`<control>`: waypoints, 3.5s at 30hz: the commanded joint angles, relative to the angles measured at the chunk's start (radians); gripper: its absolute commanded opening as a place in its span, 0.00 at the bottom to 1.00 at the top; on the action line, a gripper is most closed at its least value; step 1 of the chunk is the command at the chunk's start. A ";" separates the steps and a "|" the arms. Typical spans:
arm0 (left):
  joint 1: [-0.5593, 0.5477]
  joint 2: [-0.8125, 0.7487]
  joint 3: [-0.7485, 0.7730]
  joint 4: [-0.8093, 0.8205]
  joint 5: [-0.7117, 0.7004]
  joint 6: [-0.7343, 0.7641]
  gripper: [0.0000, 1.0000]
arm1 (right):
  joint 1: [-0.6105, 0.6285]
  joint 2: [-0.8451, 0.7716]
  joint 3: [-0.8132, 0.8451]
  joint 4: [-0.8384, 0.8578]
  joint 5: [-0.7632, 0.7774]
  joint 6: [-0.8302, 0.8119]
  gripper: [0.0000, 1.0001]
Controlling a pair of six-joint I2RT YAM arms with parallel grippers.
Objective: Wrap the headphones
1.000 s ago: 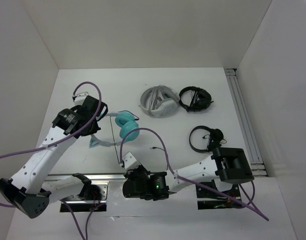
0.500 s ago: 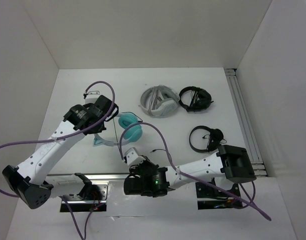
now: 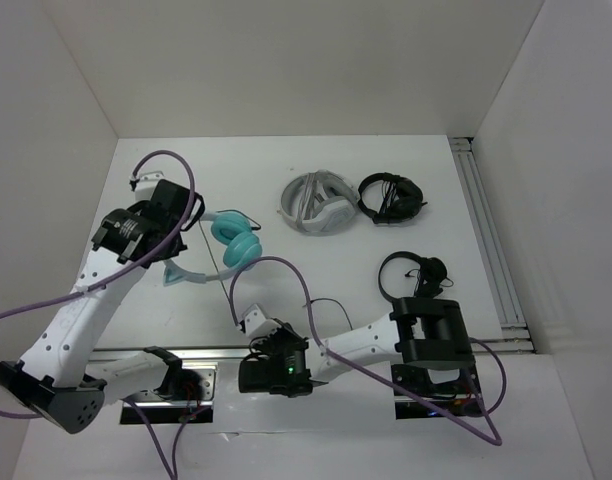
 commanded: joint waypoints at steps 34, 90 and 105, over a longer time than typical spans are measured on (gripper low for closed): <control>0.120 -0.296 0.186 0.107 -0.095 -0.032 0.00 | -0.385 0.177 0.047 0.281 -0.435 0.086 0.00; -0.132 -0.325 -0.268 0.318 1.057 0.416 0.00 | -0.847 -0.578 0.273 0.010 -0.252 -0.377 0.00; -0.459 -0.301 -0.294 0.375 1.309 0.449 0.00 | -1.055 -0.445 0.237 0.114 -0.505 -0.403 0.00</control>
